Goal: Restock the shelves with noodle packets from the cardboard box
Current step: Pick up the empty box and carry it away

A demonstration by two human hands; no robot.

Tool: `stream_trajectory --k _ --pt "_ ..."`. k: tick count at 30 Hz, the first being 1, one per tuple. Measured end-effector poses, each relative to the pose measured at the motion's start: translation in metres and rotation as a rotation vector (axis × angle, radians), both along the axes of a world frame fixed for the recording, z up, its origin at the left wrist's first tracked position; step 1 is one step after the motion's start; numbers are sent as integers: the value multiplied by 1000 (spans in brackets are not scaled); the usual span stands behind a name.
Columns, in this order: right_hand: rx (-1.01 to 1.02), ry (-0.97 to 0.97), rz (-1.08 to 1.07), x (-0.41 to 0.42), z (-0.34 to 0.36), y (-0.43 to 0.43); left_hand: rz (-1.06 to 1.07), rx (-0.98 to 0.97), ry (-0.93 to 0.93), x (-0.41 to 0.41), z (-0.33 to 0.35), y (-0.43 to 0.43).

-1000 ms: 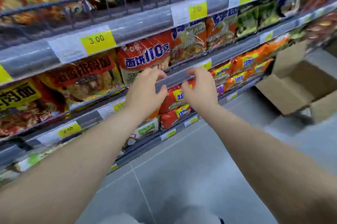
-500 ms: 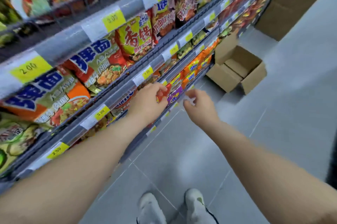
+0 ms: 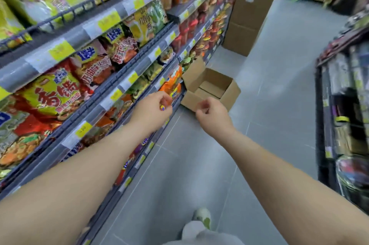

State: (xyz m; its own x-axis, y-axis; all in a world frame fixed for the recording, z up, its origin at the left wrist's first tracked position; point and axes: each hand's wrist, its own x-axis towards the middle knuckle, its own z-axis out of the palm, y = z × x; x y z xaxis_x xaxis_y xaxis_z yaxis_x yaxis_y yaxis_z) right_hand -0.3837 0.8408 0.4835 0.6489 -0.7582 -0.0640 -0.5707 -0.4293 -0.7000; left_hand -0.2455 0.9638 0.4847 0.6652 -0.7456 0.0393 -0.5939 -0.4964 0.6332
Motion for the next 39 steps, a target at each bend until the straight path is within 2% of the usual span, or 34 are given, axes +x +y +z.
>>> stream_trajectory --k 7,12,19,24,33,39 --pt "70 28 -30 11 11 -112 -17 37 44 17 6 -110" --pt "97 34 -58 45 -7 -188 -63 55 121 56 -11 -190" --pt "173 86 -286 120 -40 -321 -241 171 122 154 -33 -355" --pt "220 137 -434 145 -57 -400 -336 258 122 197 -51 -443" --pt "422 226 -481 179 -160 -517 -285 454 145 241 -154 -567" --pt "581 305 -503 218 -272 -593 -206 545 190 269 -268 -627"
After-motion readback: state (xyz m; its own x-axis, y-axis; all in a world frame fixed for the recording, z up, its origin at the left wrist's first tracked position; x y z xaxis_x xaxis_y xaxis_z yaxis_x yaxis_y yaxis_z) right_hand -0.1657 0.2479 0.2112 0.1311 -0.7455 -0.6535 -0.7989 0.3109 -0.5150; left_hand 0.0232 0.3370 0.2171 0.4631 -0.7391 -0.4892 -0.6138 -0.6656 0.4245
